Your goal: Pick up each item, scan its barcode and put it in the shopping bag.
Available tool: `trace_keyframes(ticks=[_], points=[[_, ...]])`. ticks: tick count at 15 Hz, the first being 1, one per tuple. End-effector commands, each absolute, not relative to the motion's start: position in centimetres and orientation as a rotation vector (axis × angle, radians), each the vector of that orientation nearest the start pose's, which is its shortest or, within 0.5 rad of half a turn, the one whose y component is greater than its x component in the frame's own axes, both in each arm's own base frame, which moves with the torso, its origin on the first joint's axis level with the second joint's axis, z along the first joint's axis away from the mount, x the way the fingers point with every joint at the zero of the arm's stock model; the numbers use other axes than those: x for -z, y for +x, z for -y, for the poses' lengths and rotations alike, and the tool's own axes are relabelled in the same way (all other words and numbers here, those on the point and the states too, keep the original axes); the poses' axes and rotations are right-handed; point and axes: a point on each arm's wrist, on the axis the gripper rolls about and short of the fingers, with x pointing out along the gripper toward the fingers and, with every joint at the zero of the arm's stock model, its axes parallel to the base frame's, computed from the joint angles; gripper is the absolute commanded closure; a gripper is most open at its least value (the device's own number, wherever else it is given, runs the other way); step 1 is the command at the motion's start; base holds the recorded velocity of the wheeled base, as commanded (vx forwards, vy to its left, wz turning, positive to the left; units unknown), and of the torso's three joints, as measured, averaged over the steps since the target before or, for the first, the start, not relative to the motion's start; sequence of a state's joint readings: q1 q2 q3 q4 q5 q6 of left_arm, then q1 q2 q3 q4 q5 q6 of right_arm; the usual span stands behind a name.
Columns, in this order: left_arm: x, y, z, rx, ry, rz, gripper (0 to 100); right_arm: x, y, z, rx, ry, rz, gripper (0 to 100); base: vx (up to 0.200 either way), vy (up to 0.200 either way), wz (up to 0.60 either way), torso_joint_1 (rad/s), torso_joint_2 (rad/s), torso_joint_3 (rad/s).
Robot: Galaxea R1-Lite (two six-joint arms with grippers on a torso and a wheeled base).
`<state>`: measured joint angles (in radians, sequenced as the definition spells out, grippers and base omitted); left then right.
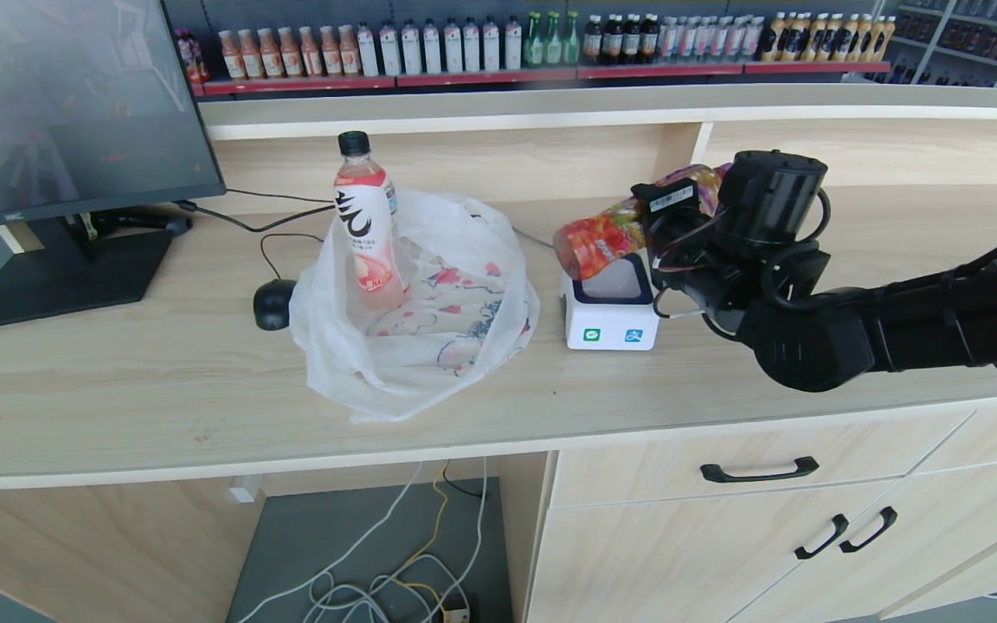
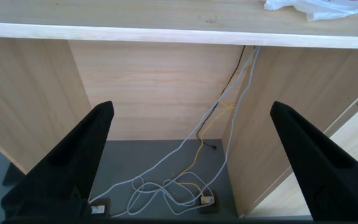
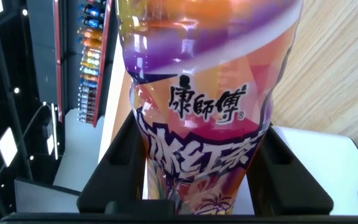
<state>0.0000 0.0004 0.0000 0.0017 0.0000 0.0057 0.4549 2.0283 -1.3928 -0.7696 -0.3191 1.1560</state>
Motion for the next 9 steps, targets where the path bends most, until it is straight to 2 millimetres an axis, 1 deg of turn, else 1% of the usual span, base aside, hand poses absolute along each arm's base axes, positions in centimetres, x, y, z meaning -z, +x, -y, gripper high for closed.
trace_keyframes(ticks=[1,2,6,8,9], points=[[-7.5,-2.3,0.0,0.000,0.006,-0.003,0,-24.9,37.4,-17.6,-0.207,1.212,0.049,100,0.000,0.000,0.00,0.000,0.00,0.000],[-7.5,-2.3,0.0,0.000,0.006,-0.003,0,-25.3,37.0,-17.7,-0.217,1.216,0.055,100,0.000,0.000,0.00,0.000,0.00,0.000],[-7.5,-2.3,0.0,0.000,0.006,-0.003,0,-28.4,34.4,-17.8,-0.268,1.194,0.112,100,0.000,0.000,0.00,0.000,0.00,0.000],[-7.5,-2.3,0.0,0.000,0.006,-0.003,0,-28.8,33.1,-18.1,-0.282,1.142,0.115,100,0.000,0.000,0.00,0.000,0.00,0.000],[-7.5,-2.3,0.0,0.000,0.006,-0.002,0,-28.9,32.1,-18.6,-0.278,1.105,0.127,100,0.000,0.000,0.00,0.000,0.00,0.000]])
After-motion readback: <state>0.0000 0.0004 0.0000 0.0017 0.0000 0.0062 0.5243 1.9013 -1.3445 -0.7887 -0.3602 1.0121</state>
